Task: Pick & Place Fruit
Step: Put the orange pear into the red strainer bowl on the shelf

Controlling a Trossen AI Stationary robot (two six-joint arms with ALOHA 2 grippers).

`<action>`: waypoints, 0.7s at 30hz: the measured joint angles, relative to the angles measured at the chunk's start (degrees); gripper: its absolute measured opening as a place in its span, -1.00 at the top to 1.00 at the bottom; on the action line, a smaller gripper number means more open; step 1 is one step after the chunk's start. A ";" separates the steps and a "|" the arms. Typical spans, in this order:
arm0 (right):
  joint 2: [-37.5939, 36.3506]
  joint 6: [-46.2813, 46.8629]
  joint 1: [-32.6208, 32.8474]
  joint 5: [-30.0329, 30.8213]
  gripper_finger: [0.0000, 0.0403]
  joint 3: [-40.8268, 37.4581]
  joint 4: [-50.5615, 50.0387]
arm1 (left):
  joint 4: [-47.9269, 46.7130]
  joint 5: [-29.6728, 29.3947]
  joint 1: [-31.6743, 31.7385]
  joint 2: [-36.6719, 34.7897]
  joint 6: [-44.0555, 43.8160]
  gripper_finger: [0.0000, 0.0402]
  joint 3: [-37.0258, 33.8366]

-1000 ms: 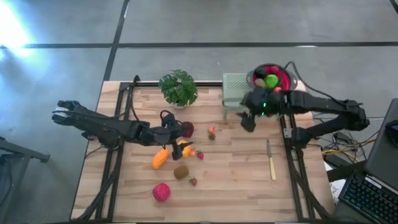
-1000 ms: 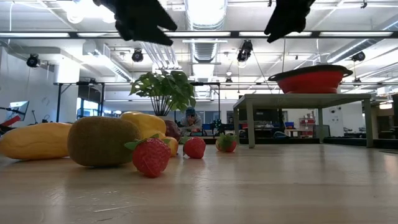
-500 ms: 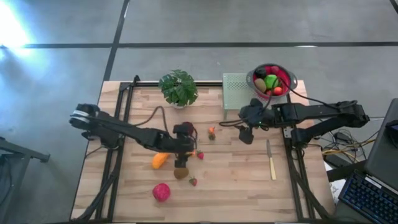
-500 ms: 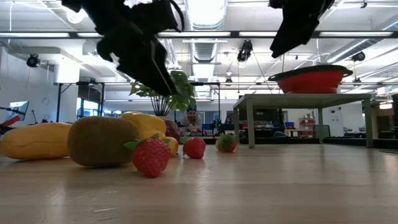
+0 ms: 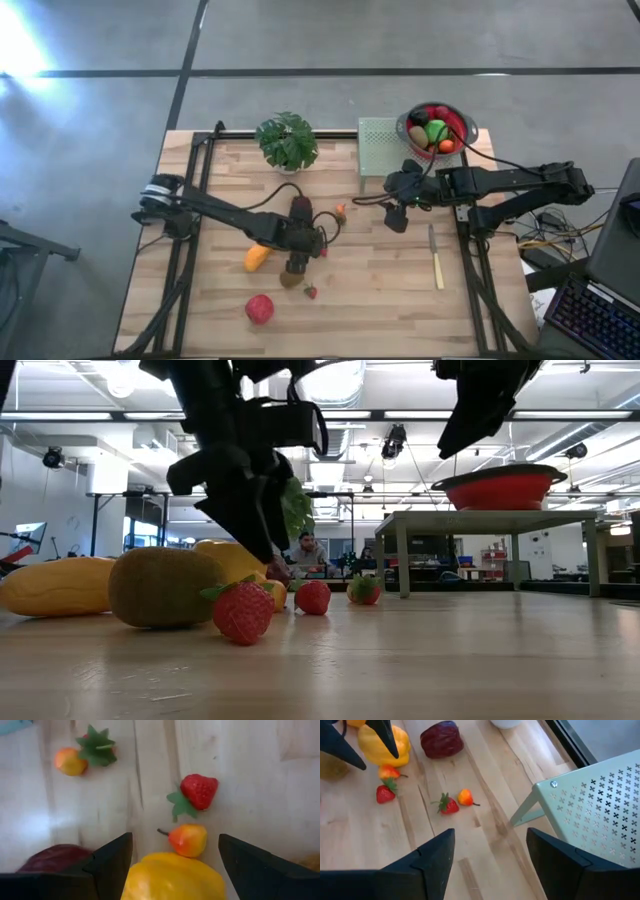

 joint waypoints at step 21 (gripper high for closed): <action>0.00 -0.87 0.00 -0.13 -0.37 0.00 1.20 | 2.03 3.82 0.53 5.73 -4.19 -0.48 -0.59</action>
